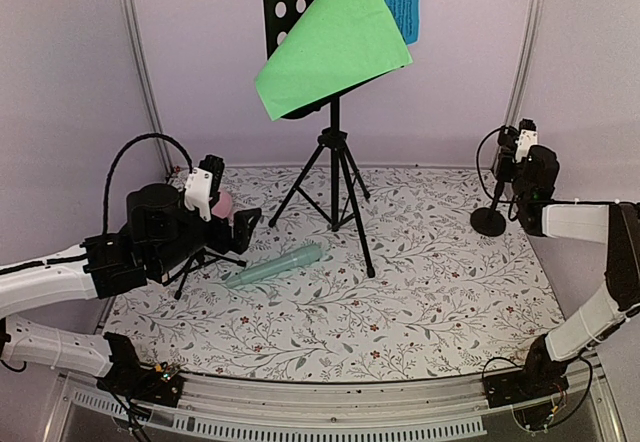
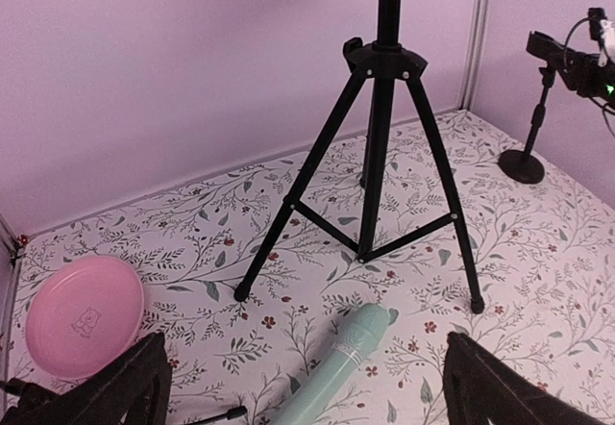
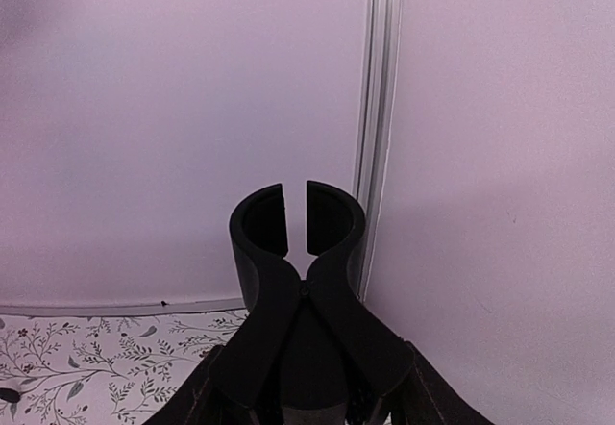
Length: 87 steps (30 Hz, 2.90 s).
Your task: Pack up the instrument practice props
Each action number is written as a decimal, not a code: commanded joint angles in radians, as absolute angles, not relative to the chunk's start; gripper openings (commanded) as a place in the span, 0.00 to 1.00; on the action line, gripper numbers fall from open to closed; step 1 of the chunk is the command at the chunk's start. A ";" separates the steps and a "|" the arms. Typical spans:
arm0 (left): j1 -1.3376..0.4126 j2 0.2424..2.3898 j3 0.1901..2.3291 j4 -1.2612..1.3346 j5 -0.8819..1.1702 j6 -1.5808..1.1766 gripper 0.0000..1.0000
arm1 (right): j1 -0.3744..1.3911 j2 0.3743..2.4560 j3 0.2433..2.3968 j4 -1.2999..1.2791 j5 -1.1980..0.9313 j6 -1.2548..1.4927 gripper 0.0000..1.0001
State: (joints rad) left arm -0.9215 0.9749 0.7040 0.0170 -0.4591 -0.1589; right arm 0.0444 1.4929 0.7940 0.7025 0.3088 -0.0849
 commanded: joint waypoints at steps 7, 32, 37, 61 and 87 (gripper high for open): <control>-0.937 0.973 0.696 0.038 -0.471 -0.144 0.99 | 0.041 1.353 0.824 0.630 0.295 0.002 0.86; -0.940 0.969 0.694 0.038 -0.479 -0.146 0.99 | 0.275 1.085 0.999 0.177 -0.087 0.337 0.99; -0.946 0.959 0.695 0.040 -0.467 -0.146 0.99 | 0.346 0.990 0.924 0.106 -0.152 0.358 0.99; -0.974 0.897 0.768 0.010 -0.263 -0.166 0.99 | 0.631 0.901 0.598 0.205 -0.203 0.411 0.99; -1.257 1.077 1.289 -1.038 -1.045 -0.972 0.99 | 0.632 0.928 0.594 0.193 -0.189 0.383 0.98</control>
State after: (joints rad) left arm -1.1736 1.0080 1.3342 -0.8101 -0.9119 -0.6621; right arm 0.6239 0.9211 0.5949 0.1802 -0.1921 0.3965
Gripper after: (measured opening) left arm 0.992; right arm 0.984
